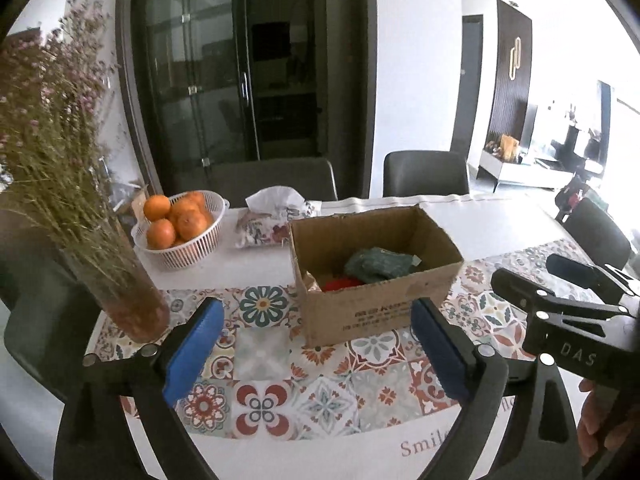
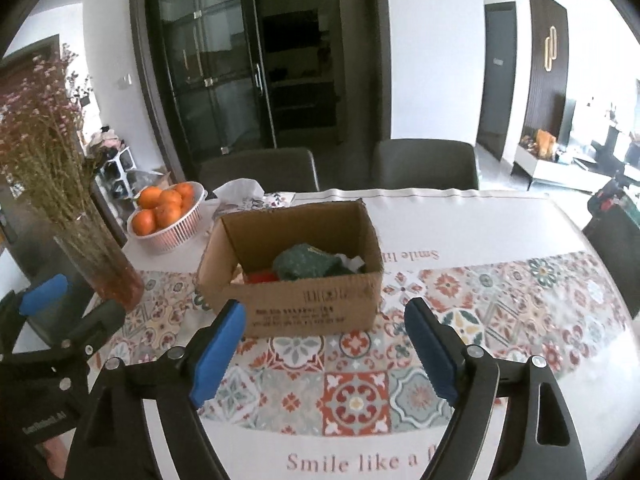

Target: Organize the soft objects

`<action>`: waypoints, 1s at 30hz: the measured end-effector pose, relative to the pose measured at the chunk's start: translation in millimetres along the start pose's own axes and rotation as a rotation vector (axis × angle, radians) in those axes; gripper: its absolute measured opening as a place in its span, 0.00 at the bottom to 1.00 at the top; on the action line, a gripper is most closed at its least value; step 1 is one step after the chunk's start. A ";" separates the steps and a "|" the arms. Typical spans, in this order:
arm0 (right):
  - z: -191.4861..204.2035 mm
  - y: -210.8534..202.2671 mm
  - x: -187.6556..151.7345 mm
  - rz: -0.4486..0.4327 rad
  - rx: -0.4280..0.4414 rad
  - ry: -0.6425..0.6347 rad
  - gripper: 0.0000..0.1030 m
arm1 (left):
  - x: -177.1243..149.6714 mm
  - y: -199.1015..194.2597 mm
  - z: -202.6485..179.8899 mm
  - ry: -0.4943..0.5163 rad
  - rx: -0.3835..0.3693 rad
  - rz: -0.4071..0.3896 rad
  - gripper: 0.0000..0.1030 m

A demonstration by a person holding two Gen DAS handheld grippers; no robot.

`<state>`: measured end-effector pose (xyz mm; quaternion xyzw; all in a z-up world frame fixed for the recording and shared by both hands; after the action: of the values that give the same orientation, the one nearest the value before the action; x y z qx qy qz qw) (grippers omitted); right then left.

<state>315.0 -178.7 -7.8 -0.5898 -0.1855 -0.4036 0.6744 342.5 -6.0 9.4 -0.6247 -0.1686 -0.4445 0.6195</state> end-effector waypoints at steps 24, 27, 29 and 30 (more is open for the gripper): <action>-18.1 -134.8 -70.7 -0.146 -0.043 -0.026 0.81 | -63.4 -124.3 -31.1 0.025 0.010 -0.149 1.00; -22.2 -144.7 -77.4 -0.141 -0.030 -0.031 0.81 | -69.7 -138.0 -37.9 0.013 0.027 -0.154 1.00; -24.8 -152.2 -82.0 -0.142 -0.017 -0.030 0.81 | -74.8 -146.4 -43.1 0.015 0.033 -0.158 1.00; -26.0 -156.5 -85.2 -0.142 -0.013 -0.035 0.81 | -77.8 -150.6 -45.5 0.014 0.038 -0.159 1.00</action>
<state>138.1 -172.2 25.2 -0.5865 -0.2360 -0.4412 0.6369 169.5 4.9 36.5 -0.5942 -0.2221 -0.4934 0.5951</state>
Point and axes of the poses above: each gripper's, at about its wrist camera, not at the fingertips, and y roughly the way its jaws point, z to its left, x to its top, the point moved 1 cm from there along y, roughly the way its jaws point, and after that the axes turned 10 degrees about y, right-handed, at the moved point
